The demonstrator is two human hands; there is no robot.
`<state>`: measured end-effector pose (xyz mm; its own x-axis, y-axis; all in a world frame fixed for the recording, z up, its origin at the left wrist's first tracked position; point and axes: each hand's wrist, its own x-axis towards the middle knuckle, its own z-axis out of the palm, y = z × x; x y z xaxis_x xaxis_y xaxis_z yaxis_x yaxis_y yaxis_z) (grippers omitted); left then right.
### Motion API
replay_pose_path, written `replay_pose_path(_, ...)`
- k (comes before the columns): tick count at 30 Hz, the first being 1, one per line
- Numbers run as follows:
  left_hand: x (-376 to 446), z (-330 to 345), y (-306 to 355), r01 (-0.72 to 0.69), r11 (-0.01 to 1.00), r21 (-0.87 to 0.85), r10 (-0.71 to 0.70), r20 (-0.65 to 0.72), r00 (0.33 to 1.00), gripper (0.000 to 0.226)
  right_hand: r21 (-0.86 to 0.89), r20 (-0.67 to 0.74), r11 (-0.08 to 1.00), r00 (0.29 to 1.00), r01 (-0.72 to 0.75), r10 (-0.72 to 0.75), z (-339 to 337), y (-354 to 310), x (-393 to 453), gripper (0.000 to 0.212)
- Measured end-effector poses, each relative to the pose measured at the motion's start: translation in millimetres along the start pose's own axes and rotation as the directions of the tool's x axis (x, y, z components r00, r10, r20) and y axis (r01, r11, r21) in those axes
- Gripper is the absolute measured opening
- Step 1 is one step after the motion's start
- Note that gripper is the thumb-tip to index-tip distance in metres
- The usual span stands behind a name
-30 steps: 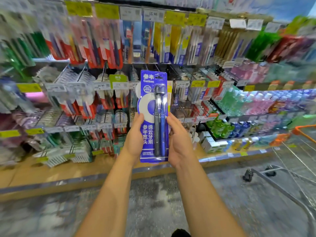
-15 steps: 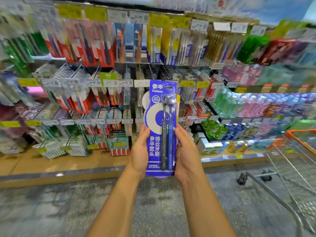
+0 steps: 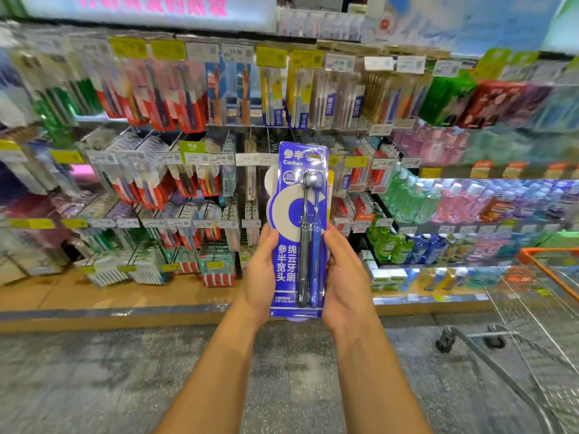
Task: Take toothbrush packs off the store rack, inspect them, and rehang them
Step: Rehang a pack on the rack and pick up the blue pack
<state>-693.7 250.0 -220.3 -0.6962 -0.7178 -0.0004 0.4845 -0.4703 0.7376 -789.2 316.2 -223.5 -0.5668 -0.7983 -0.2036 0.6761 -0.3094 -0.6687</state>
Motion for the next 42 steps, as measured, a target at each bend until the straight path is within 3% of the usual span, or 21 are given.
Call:
replay_pose_path(7, -15.4, -15.2, 13.5, -0.047, 0.997, 0.061, 0.054, -0.113, 0.992, 0.065, -0.019, 0.043, 0.998, 0.997, -0.057, 0.058, 15.7, 19.4, 2.7, 0.037)
replay_pose_path(15, -27.2, -70.8, 56.5, -0.102, 0.995, 0.008, 0.101, -0.209, 0.973, 0.067, -0.061, 0.113, 0.991, 0.985, -0.120, 0.127, 68.6, 68.7, 5.4, 0.030)
replay_pose_path(25, -63.2, -179.6, 178.8, -0.242, 0.960, 0.140, 0.274, -0.309, 0.911, 0.064, -0.107, 0.271, 0.969, 0.931, -0.223, 0.244, 197.5, 188.2, 20.1, 0.045)
replay_pose_path(28, -82.2, -221.4, 220.1, -0.242, 0.951, 0.193, 0.296, -0.337, 0.894, 0.079, -0.110, 0.317, 0.961, 0.907, -0.254, 0.276, 240.8, 232.7, 17.3, 0.046)
replay_pose_path(32, -107.6, -271.4, 269.0, -0.263, 0.947, 0.182, 0.314, -0.368, 0.875, 0.075, -0.132, 0.368, 0.954, 0.880, -0.270, 0.300, 295.1, 282.0, 8.2, 0.034)
replay_pose_path(38, -133.2, -330.3, 325.5, -0.338, 0.933, 0.122, 0.357, -0.406, 0.841, 0.075, -0.152, 0.360, 0.946, 0.875, -0.286, 0.323, 360.6, 345.7, -8.2, 0.051)
replay_pose_path(42, -143.5, -361.0, 350.0, -0.366, 0.922, 0.124, 0.383, -0.419, 0.823, 0.078, -0.181, 0.421, 0.937, 0.837, -0.298, 0.348, 389.8, 370.9, -10.6, 0.045)
